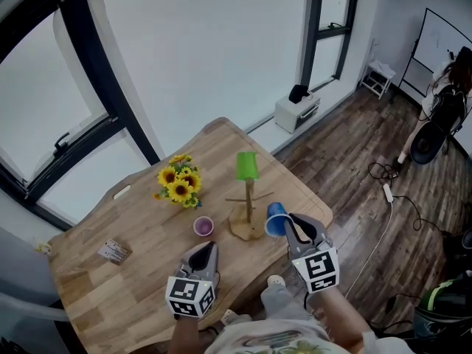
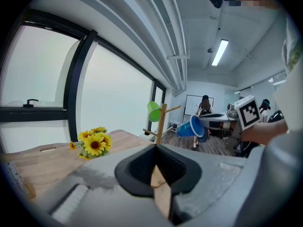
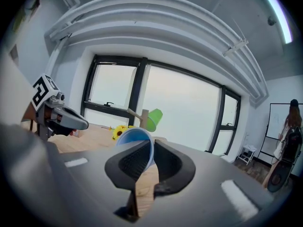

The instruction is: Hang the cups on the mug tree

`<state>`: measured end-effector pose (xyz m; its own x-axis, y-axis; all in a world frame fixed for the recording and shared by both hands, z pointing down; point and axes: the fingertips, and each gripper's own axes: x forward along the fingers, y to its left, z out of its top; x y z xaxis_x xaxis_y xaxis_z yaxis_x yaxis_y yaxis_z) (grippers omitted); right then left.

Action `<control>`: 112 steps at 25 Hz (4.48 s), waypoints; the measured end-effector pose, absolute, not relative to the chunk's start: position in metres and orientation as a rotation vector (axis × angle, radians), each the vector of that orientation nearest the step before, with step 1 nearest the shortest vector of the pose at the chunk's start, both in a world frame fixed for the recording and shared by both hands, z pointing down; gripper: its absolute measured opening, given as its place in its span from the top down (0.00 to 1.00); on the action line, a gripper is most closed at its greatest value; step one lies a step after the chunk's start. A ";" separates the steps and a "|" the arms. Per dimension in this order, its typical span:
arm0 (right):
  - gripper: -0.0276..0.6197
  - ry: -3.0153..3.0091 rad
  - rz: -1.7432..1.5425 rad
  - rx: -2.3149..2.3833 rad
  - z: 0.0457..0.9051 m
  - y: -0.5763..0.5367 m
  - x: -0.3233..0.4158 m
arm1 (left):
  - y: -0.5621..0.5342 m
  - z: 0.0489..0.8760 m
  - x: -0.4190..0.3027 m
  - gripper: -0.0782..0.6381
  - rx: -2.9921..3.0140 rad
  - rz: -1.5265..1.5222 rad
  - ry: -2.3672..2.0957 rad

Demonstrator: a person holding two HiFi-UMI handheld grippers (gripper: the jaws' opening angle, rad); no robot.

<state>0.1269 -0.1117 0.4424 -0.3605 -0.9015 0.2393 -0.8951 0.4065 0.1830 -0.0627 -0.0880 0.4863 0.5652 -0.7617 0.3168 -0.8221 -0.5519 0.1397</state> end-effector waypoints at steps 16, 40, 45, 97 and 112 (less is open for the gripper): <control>0.91 -2.247 -0.103 1.684 0.430 -0.150 0.171 | -0.093 0.490 -0.054 0.89 2.535 0.323 -1.289; 0.91 -2.018 -0.164 1.634 0.470 -0.215 0.179 | -0.108 0.491 -0.083 0.89 2.458 0.302 -1.404; 0.91 -1.997 -0.190 1.600 0.478 -0.221 0.172 | -0.109 0.493 -0.092 0.89 2.440 0.304 -1.428; 0.85 -1.943 -0.452 1.386 0.505 -0.178 0.079 | -0.088 0.498 -0.126 0.89 2.395 0.315 -1.470; 0.86 -1.968 -0.420 1.353 0.518 -0.174 0.072 | -0.088 0.500 -0.126 0.89 2.391 0.318 -1.471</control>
